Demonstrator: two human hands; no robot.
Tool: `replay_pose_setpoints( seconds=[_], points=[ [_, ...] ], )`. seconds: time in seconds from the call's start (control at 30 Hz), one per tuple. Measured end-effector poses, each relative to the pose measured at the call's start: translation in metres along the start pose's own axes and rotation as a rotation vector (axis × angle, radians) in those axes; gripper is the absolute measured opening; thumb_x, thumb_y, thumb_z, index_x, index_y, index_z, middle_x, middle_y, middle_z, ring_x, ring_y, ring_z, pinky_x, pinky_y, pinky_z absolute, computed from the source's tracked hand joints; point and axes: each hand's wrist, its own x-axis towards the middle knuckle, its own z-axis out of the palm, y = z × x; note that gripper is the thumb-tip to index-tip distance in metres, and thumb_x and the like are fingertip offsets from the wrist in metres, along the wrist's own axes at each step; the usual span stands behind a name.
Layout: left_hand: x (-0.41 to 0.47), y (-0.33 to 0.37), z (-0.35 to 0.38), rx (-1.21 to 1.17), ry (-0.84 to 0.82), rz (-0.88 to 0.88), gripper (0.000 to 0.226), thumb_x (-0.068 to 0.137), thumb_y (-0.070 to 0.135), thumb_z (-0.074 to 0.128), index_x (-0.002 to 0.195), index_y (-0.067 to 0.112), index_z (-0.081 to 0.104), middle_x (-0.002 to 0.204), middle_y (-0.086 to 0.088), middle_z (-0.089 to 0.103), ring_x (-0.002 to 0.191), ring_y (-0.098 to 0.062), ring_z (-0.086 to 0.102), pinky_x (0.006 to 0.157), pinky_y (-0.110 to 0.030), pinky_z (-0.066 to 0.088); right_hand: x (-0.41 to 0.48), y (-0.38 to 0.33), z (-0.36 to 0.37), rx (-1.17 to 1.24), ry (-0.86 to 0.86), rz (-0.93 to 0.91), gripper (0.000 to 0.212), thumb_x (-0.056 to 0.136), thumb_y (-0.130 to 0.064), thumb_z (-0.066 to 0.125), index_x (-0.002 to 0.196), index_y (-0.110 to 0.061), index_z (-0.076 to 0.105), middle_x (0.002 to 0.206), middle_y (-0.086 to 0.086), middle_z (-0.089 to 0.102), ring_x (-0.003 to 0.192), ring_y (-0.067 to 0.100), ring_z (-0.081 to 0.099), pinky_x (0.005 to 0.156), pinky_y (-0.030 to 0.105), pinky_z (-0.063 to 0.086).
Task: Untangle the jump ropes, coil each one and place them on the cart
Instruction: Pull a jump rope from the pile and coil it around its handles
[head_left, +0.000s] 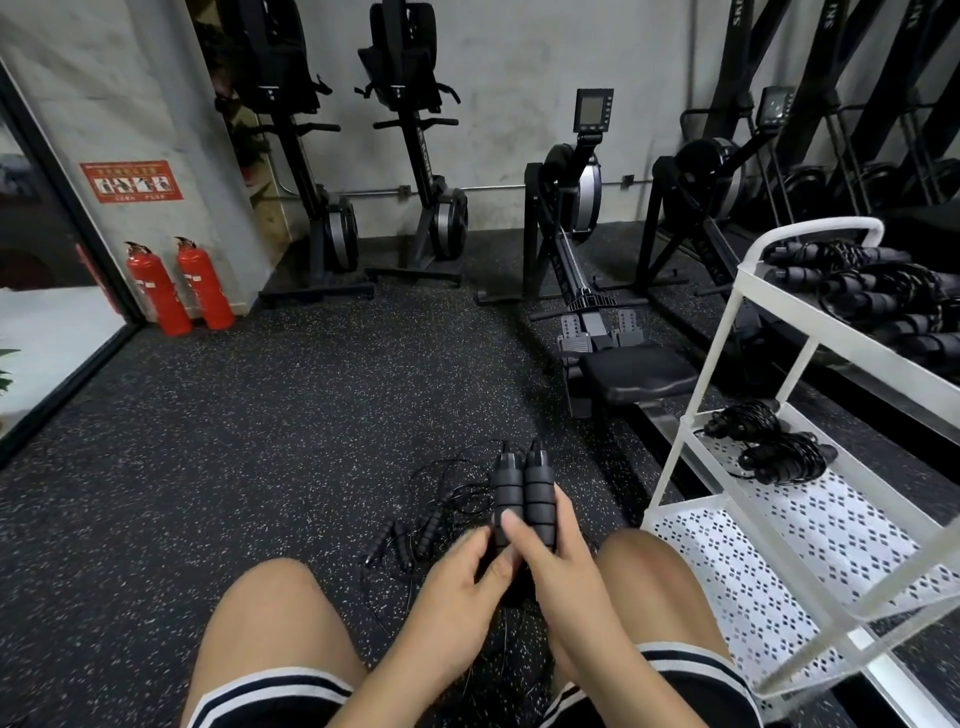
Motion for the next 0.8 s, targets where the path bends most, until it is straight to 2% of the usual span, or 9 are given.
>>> replay_pose_setpoints(
  seconds=[0.1, 0.17, 0.23, 0.33, 0.43, 0.53, 0.6, 0.7, 0.8],
  points=[
    [0.003, -0.002, -0.004, 0.287, 0.052, 0.051, 0.026, 0.112, 0.051, 0.040, 0.101, 0.044, 0.062, 0.109, 0.018, 0.050, 0.110, -0.004, 0.051, 0.097, -0.029, 0.047, -0.001, 0.000, -0.007, 0.096, -0.141, 0.029, 0.055, 0.090, -0.019, 0.090, 0.133, -0.041, 0.065, 0.121, 0.005, 0.078, 0.114, 0.019, 0.075, 0.099, 0.039, 0.059],
    [0.003, 0.001, -0.011, 0.409, 0.049, 0.083, 0.037, 0.112, 0.056, 0.033, 0.087, 0.039, 0.056, 0.104, 0.017, 0.048, 0.104, -0.002, 0.048, 0.093, -0.034, 0.047, -0.001, -0.006, -0.014, 0.147, -0.281, 0.083, 0.068, 0.082, -0.007, 0.094, 0.137, -0.030, 0.061, 0.124, 0.015, 0.075, 0.111, 0.025, 0.075, 0.087, 0.041, 0.062],
    [0.007, 0.006, -0.021, 0.465, -0.003, 0.114, 0.043, 0.111, 0.061, 0.030, 0.082, 0.040, 0.054, 0.098, 0.015, 0.050, 0.099, -0.003, 0.050, 0.092, -0.039, 0.047, 0.002, -0.016, -0.024, 0.117, -0.400, 0.160, 0.075, 0.081, 0.003, 0.091, 0.142, -0.025, 0.057, 0.130, 0.017, 0.074, 0.107, 0.027, 0.074, 0.073, 0.043, 0.064],
    [0.015, 0.021, -0.040, 0.429, 0.058, 0.159, 0.050, 0.107, 0.061, 0.028, 0.079, 0.034, 0.059, 0.086, 0.012, 0.058, 0.089, -0.005, 0.058, 0.088, -0.045, 0.050, 0.011, -0.034, -0.038, -0.012, -0.462, 0.218, 0.076, 0.079, 0.015, 0.085, 0.141, -0.020, 0.060, 0.134, 0.026, 0.068, 0.094, 0.029, 0.072, 0.059, 0.037, 0.060],
    [0.027, 0.044, -0.056, 0.408, 0.214, 0.283, 0.034, 0.109, 0.045, 0.038, 0.085, 0.032, 0.058, 0.092, 0.013, 0.059, 0.091, -0.006, 0.060, 0.083, -0.038, 0.052, 0.017, -0.055, -0.047, -0.199, -0.550, 0.219, 0.071, 0.075, 0.016, 0.084, 0.136, -0.010, 0.059, 0.131, 0.036, 0.062, 0.088, 0.031, 0.070, 0.056, 0.037, 0.058],
    [0.043, 0.057, -0.065, 0.342, 0.204, 0.332, 0.020, 0.111, 0.033, 0.049, 0.105, 0.037, 0.067, 0.109, 0.018, 0.062, 0.105, -0.003, 0.062, 0.090, -0.022, 0.048, 0.019, -0.078, -0.049, -0.398, -0.680, 0.184, 0.065, 0.076, 0.015, 0.083, 0.132, -0.007, 0.058, 0.127, 0.031, 0.067, 0.087, 0.027, 0.070, 0.055, 0.033, 0.059],
    [0.049, 0.058, -0.067, 0.266, 0.181, 0.334, 0.025, 0.113, 0.027, 0.050, 0.105, 0.033, 0.073, 0.109, 0.016, 0.064, 0.107, -0.006, 0.064, 0.091, -0.023, 0.047, 0.021, -0.092, -0.049, -0.476, -0.717, 0.152, 0.062, 0.077, 0.015, 0.082, 0.130, -0.006, 0.057, 0.125, 0.024, 0.072, 0.086, 0.026, 0.071, 0.055, 0.033, 0.059],
    [0.055, 0.058, -0.066, 0.177, 0.221, 0.316, 0.026, 0.112, 0.032, 0.052, 0.097, 0.025, 0.072, 0.109, 0.011, 0.058, 0.102, -0.009, 0.063, 0.092, -0.030, 0.048, 0.023, -0.108, -0.048, -0.512, -0.756, 0.116, 0.061, 0.078, 0.016, 0.081, 0.130, -0.002, 0.054, 0.123, 0.016, 0.077, 0.084, 0.023, 0.072, 0.053, 0.032, 0.057],
    [0.055, 0.062, -0.064, -0.033, 0.222, 0.237, 0.039, 0.109, 0.049, 0.046, 0.095, 0.021, 0.068, 0.104, 0.008, 0.065, 0.093, -0.009, 0.062, 0.090, -0.036, 0.048, 0.021, -0.119, -0.044, -0.527, -0.779, 0.084, 0.057, 0.080, 0.016, 0.080, 0.129, -0.001, 0.055, 0.120, 0.019, 0.076, 0.087, 0.025, 0.071, 0.055, 0.032, 0.058]
  ],
)
